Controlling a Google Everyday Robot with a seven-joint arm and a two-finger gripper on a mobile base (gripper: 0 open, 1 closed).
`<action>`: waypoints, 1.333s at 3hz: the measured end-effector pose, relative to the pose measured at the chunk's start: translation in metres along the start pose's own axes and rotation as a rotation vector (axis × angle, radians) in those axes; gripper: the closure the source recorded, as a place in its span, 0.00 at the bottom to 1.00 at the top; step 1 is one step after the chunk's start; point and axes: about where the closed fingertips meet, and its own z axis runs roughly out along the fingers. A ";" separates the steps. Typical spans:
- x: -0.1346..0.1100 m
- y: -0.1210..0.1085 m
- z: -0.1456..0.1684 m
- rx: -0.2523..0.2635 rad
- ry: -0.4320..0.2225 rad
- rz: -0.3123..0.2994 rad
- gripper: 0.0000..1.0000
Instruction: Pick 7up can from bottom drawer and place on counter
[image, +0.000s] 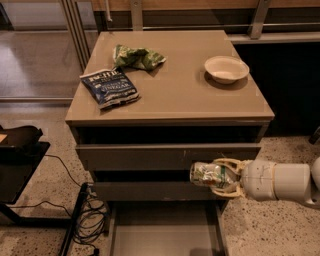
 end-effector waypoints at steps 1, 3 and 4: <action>-0.031 -0.036 -0.011 0.007 -0.008 -0.085 1.00; -0.097 -0.129 -0.022 -0.048 -0.069 -0.193 1.00; -0.116 -0.165 -0.022 -0.102 -0.056 -0.211 1.00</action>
Offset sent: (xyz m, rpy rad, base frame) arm 0.0880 0.0317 0.1715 0.0159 -0.1624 0.2019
